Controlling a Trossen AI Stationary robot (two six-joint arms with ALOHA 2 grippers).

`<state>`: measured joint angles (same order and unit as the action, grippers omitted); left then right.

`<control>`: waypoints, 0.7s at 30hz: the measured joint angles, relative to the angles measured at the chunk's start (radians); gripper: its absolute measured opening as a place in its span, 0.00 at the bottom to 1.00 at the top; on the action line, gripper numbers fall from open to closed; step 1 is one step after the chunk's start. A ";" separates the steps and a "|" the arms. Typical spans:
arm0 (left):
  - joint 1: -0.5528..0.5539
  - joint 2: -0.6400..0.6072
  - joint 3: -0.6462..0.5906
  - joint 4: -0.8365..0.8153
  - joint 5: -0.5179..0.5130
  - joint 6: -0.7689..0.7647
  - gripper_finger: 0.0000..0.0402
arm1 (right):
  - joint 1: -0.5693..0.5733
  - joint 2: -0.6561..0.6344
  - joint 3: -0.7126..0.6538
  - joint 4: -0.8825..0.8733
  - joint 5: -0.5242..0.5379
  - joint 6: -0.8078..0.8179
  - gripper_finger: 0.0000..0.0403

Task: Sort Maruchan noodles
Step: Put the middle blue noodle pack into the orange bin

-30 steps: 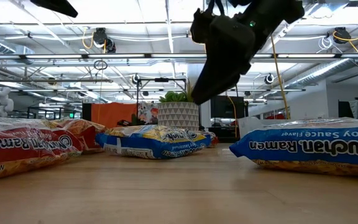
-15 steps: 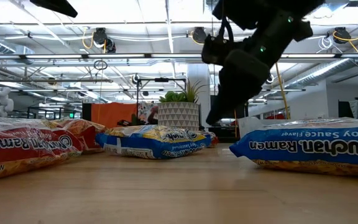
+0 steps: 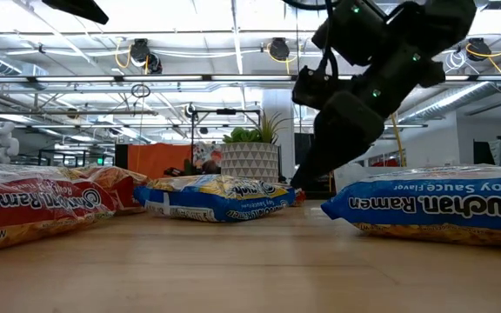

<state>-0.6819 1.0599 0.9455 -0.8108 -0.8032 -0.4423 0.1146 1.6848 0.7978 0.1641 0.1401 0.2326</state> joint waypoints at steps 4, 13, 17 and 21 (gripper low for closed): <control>0.000 0.000 0.000 0.000 0.000 -0.001 0.60 | -0.003 0.000 -0.033 0.090 -0.040 0.014 0.58; 0.000 0.000 0.000 0.000 0.000 0.003 0.60 | -0.006 0.000 -0.062 0.127 -0.038 0.014 0.58; 0.000 0.000 0.000 0.000 -0.001 0.004 0.60 | -0.016 0.000 -0.087 0.163 -0.038 0.015 0.58; 0.000 0.000 0.000 0.000 -0.001 0.003 0.60 | -0.018 0.000 -0.101 0.169 -0.037 0.017 0.58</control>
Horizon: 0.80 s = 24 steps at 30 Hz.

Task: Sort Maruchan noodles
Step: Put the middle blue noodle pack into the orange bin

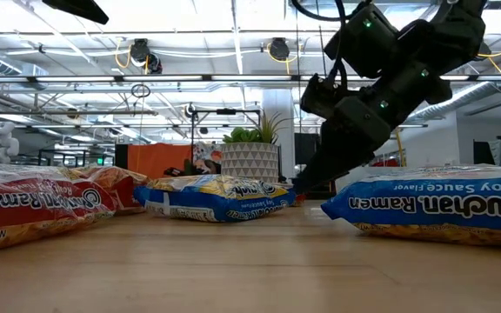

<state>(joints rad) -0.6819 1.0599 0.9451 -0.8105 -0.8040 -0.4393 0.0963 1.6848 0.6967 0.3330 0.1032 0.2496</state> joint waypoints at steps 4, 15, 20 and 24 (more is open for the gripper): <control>0.000 0.000 0.000 0.000 0.000 0.000 0.60 | 0.000 0.000 -0.008 -0.001 0.000 0.003 0.58; 0.018 0.000 0.000 0.000 -0.002 0.012 0.60 | -0.017 0.060 -0.008 0.064 -0.025 0.009 0.58; 0.044 0.000 0.000 0.001 -0.002 0.007 0.60 | -0.032 0.184 -0.004 0.210 -0.073 0.017 0.58; 0.061 0.000 0.000 0.001 -0.002 0.006 0.60 | -0.044 0.261 -0.003 0.322 -0.104 -0.007 0.58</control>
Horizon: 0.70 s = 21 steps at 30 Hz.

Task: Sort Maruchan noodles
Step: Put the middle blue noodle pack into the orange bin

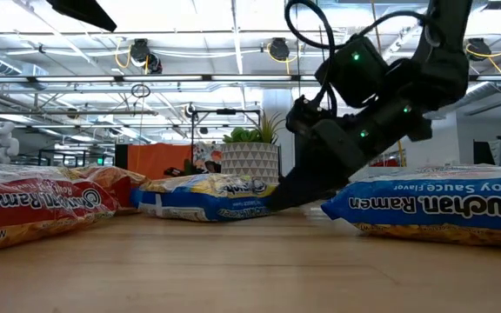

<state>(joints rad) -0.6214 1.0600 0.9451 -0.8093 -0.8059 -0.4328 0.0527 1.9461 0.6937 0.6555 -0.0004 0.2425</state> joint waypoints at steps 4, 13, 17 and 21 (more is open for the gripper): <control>0.011 0.000 0.000 0.000 0.000 0.000 0.60 | -0.016 0.021 0.000 0.031 -0.032 -0.009 0.55; 0.019 0.000 0.000 0.000 0.000 0.000 0.60 | -0.043 0.025 -0.002 0.055 -0.079 -0.008 0.30; 0.019 0.000 0.000 0.000 0.001 -0.028 0.60 | -0.043 0.021 -0.003 0.086 -0.074 -0.014 0.13; 0.019 0.000 0.000 0.000 0.001 -0.037 0.60 | -0.040 -0.015 -0.003 0.073 -0.082 -0.041 0.02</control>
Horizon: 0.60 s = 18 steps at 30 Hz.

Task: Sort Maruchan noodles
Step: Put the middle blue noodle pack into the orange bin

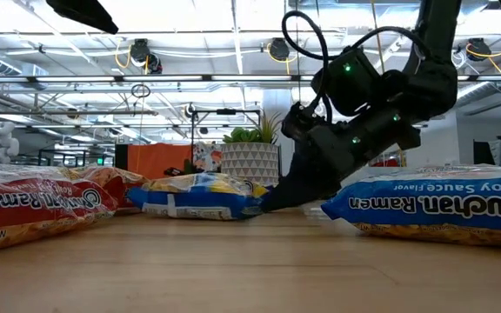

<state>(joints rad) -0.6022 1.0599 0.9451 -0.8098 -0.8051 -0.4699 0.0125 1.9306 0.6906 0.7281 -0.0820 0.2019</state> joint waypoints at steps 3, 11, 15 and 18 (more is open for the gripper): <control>0.000 0.000 0.000 0.000 0.000 0.004 0.60 | 0.003 -0.052 -0.005 -0.035 -0.020 -0.024 0.03; 0.000 0.000 0.000 0.000 0.000 -0.004 0.60 | 0.018 -0.235 -0.003 -0.153 0.044 -0.071 0.01; 0.000 0.000 0.000 0.004 0.000 -0.026 0.60 | 0.047 -0.312 -0.003 -0.165 0.081 -0.097 0.00; 0.000 0.000 0.000 0.007 -0.008 -0.037 0.60 | 0.069 -0.366 -0.003 -0.176 0.082 -0.116 0.00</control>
<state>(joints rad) -0.6023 1.0603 0.9451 -0.8026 -0.8135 -0.5068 0.0815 1.5645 0.6872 0.5519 0.0004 0.0857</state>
